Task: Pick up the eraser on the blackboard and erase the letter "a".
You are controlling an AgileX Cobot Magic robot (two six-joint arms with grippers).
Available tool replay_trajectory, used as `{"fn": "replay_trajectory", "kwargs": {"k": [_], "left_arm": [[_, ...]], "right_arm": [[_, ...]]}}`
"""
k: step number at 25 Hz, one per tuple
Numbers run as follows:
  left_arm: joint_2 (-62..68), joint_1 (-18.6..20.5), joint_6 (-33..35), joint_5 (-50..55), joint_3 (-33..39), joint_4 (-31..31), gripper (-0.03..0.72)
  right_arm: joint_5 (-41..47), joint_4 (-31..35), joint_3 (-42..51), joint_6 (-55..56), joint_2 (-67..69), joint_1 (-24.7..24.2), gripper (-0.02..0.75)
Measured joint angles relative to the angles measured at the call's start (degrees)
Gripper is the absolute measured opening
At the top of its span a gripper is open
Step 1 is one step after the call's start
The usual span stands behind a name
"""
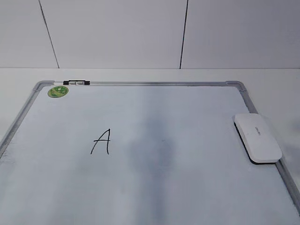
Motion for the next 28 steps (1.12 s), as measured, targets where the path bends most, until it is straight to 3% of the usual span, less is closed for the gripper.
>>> {"fn": "replay_trajectory", "kwargs": {"k": [12, 28], "left_arm": [[-12.9, 0.0, 0.0, 2.7, 10.2, 1.1, 0.585], [-17.6, 0.0, 0.0, 2.8, 10.9, 6.0, 0.511]], "right_arm": [[-2.7, -0.1, 15.1, -0.1, -18.2, 0.0, 0.587], [-2.9, -0.3, 19.8, -0.1, -19.6, 0.0, 0.587]]}}
